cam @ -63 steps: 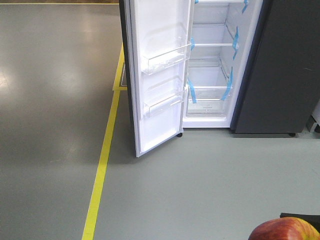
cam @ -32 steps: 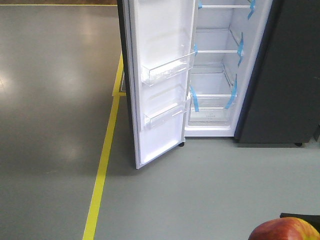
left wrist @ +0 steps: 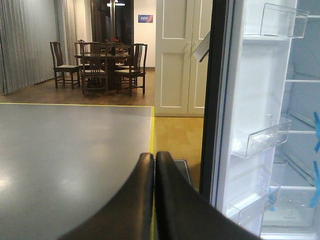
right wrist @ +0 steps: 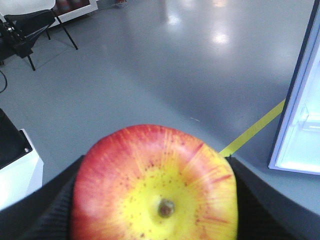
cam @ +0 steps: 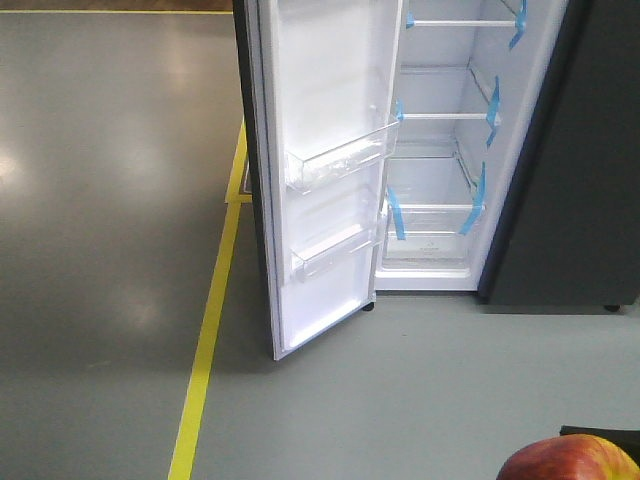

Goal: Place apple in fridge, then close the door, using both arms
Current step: 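Approach close to the refrigerator's open compartment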

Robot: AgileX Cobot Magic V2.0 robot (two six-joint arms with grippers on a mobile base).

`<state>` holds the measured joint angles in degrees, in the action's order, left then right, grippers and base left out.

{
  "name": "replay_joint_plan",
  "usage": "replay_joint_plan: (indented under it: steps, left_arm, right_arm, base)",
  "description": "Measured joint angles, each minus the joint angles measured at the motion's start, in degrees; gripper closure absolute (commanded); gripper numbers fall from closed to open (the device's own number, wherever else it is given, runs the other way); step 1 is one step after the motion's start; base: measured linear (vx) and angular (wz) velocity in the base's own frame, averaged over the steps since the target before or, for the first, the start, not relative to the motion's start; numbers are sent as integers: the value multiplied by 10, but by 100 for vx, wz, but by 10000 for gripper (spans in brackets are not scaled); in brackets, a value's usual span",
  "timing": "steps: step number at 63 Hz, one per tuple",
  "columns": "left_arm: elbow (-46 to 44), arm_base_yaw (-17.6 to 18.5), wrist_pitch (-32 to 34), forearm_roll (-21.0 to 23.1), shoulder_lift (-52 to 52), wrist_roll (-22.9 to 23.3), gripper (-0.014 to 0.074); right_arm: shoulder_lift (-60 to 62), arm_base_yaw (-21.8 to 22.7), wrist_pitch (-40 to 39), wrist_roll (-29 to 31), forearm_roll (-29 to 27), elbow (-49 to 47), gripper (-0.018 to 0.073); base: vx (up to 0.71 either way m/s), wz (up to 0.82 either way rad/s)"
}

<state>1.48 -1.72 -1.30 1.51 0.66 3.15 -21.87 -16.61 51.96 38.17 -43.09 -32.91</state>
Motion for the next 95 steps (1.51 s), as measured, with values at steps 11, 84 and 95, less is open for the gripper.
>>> replay_joint_plan:
  steps: [11, 84, 95]
  left_arm:
    - [0, 0, 0, 0, 0, 0, 603]
    - [0, 0, 0, 0, 0, 0, 603]
    - [0, 0, 0, 0, 0, 0, 603]
  right_arm:
    - [0, 0, 0, 0, 0, 0, 196]
    - [0, 0, 0, 0, 0, 0, 196]
    - [0, 0, 0, 0, 0, 0, 196]
  base:
    - [13, 2]
    - [14, 0]
    - [16, -1]
